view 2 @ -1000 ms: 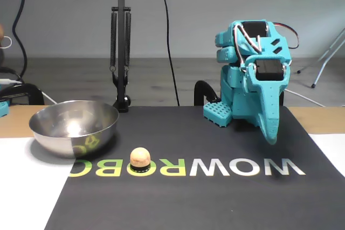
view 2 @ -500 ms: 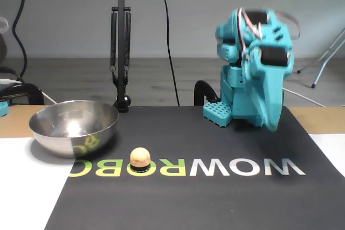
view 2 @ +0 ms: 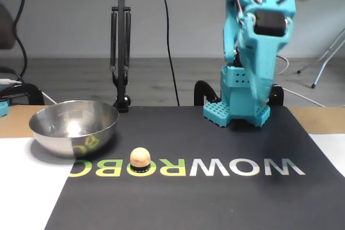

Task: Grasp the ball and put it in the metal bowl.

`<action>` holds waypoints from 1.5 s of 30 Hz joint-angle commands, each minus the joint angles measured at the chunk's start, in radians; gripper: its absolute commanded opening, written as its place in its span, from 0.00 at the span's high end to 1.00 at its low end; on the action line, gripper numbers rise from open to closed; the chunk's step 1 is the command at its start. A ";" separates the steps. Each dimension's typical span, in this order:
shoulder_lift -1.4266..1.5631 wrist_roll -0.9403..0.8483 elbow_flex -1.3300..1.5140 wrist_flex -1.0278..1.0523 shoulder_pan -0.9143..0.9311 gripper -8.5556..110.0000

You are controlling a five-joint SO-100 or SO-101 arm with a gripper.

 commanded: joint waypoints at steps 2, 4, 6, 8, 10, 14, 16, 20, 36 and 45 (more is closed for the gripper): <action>-0.141 -0.008 -0.279 0.150 0.046 0.92; -0.204 -0.008 -0.393 0.245 0.069 0.92; -0.264 -0.008 -0.500 0.327 0.086 0.92; -0.322 -0.008 -0.597 0.399 0.104 0.92; -0.377 -0.009 -0.683 0.462 0.121 0.92; -0.482 -0.020 -0.807 0.531 0.158 0.92; -0.523 -0.086 -0.848 0.555 0.167 0.92; -0.598 -0.249 -0.905 0.614 0.170 0.92; -0.696 -0.887 -0.928 0.735 0.235 0.92; -0.690 -1.114 -0.853 0.735 0.235 0.92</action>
